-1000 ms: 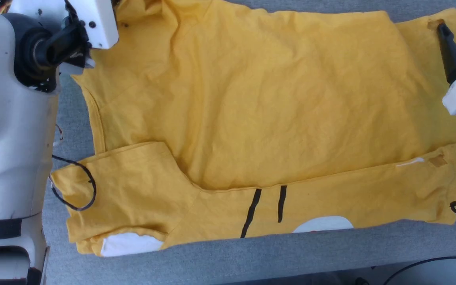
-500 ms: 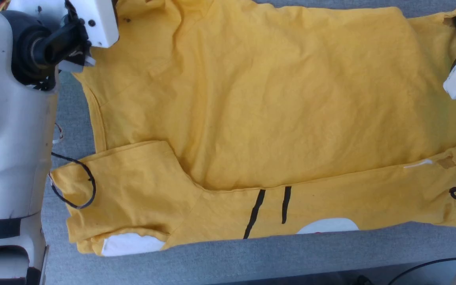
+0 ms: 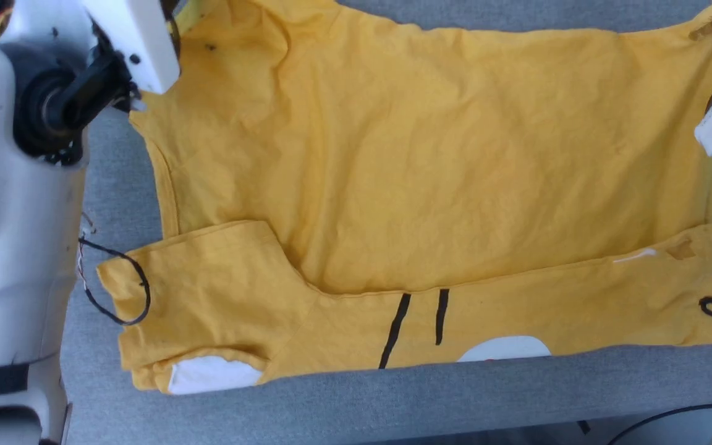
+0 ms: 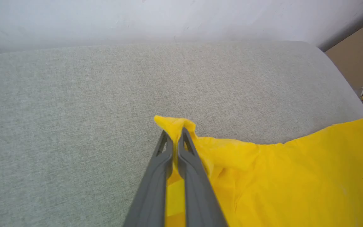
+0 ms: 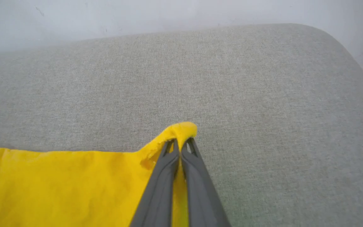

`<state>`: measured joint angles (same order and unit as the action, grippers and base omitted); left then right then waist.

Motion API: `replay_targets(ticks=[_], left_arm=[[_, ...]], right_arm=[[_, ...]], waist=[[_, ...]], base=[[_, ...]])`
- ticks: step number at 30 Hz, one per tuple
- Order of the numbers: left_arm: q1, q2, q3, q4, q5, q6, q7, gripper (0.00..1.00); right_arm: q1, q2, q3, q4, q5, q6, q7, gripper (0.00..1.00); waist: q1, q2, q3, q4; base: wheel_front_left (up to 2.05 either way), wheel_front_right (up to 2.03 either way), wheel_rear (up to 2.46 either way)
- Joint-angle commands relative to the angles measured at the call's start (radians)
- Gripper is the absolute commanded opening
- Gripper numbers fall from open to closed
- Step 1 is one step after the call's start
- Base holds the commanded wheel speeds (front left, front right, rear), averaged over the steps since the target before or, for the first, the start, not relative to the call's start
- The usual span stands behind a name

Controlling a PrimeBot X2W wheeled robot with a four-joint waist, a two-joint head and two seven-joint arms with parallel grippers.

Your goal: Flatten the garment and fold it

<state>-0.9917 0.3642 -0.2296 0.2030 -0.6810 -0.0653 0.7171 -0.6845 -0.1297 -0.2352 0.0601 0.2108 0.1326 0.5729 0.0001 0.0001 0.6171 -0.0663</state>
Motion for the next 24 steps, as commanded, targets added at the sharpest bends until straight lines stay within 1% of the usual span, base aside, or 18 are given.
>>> replay_targets(ticks=[1, 6, 12, 17, 24], left_arm=[[0.025, 0.007, 0.008, -0.014, -0.008, -0.013, -0.025, 0.0], [0.126, 0.024, 0.038, -0.09, -0.044, -0.036, -0.11, 0.0], [0.284, 0.045, 0.085, -0.216, -0.095, -0.043, -0.168, 0.0], [0.416, 0.059, 0.118, -0.328, -0.133, -0.033, -0.176, 0.0], [0.622, 0.066, 0.174, -0.462, -0.196, 0.002, -0.172, 0.0]], right_arm=[[0.019, -0.001, -0.001, -0.01, 0.013, -0.002, -0.012, 0.0], [0.088, 0.001, -0.013, -0.046, 0.047, -0.002, -0.041, 0.0], [0.195, 0.006, -0.042, -0.104, 0.085, -0.002, -0.063, 0.0], [0.283, 0.016, -0.066, -0.158, 0.11, -0.002, -0.062, 0.0], [0.401, 0.038, -0.083, -0.216, 0.155, -0.002, -0.047, 0.0]], waist=[[-0.0001, -0.0001, -0.026, 0.003], [-0.0001, -0.0001, -0.084, 0.007], [-0.0001, -0.0001, -0.164, 0.019], [-0.0001, -0.0001, -0.223, 0.027], [-0.0001, -0.0001, -0.292, 0.028]], base=[[0.0, 0.0, 0.0], [0.0, 0.0, 0.0], [0.0, 0.0, 0.0], [0.0, 0.0, 0.0], [0.0, 0.0, 0.0]])
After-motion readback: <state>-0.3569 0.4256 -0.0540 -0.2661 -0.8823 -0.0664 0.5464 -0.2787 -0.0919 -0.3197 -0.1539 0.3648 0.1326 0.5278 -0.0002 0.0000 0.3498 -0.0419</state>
